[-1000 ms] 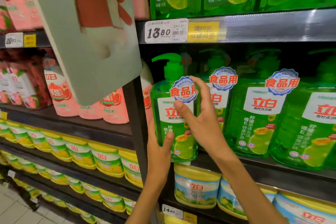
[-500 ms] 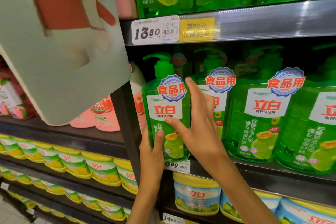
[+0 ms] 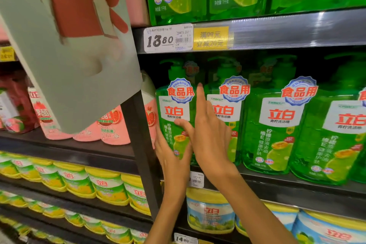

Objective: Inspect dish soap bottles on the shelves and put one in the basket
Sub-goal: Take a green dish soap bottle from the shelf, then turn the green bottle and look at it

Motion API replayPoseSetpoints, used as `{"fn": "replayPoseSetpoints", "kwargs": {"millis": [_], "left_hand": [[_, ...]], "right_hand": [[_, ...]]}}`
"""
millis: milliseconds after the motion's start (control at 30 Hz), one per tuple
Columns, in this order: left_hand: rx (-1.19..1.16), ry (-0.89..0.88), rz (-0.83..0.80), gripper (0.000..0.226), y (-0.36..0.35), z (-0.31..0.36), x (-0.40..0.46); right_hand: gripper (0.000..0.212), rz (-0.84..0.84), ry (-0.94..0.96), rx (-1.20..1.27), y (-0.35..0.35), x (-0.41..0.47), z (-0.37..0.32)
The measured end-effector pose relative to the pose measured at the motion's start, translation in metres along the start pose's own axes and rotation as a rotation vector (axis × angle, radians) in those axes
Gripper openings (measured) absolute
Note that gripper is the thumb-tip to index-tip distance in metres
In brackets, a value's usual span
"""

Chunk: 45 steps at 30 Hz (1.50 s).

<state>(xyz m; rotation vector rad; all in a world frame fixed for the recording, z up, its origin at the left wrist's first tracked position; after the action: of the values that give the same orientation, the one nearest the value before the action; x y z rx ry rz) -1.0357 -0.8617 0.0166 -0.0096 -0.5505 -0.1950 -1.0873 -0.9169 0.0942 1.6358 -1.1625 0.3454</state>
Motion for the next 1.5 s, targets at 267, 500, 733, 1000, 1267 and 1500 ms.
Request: {"fn": "replayPoseSetpoints", "kwargs": {"millis": [267, 500, 733, 1000, 1267, 1500], "left_hand": [[0.106, 0.039, 0.034, 0.091, -0.009, 0.006, 0.001], [0.325, -0.202, 0.111, 0.076, -0.025, 0.035, -0.041], [0.072, -0.053, -0.155, 0.066, -0.045, 0.048, -0.047], [-0.113, 0.057, -0.189, 0.069, -0.033, 0.046, -0.043], [-0.242, -0.011, -0.204, 0.056, -0.013, 0.036, -0.048], [-0.321, 0.061, -0.487, 0.085, 0.018, 0.053, -0.061]], "right_hand": [[0.057, 0.18, 0.064, 0.098, 0.034, -0.009, 0.017], [0.096, 0.198, -0.01, -0.327, 0.074, 0.024, 0.045], [0.097, 0.145, 0.059, -0.435, 0.067, 0.026, 0.045], [0.105, 0.127, 0.105, -0.122, 0.076, 0.004, 0.034], [0.094, -0.066, -0.075, 0.716, 0.072, -0.026, 0.047], [0.052, -0.037, -0.265, 1.16, 0.087, -0.045, 0.047]]}}
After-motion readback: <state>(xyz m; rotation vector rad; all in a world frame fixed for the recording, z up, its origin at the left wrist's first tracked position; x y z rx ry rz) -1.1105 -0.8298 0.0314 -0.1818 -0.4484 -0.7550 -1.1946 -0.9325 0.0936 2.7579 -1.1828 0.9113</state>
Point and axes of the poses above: each hand's wrist, its own x-axis towards the middle knuckle, its own y-axis out of the back of the hand, z = x × y, the point moved 1 cm from there along x, towards the middle knuckle, and after that the axes turned 1 degree about -y, right-handed, at the moved point
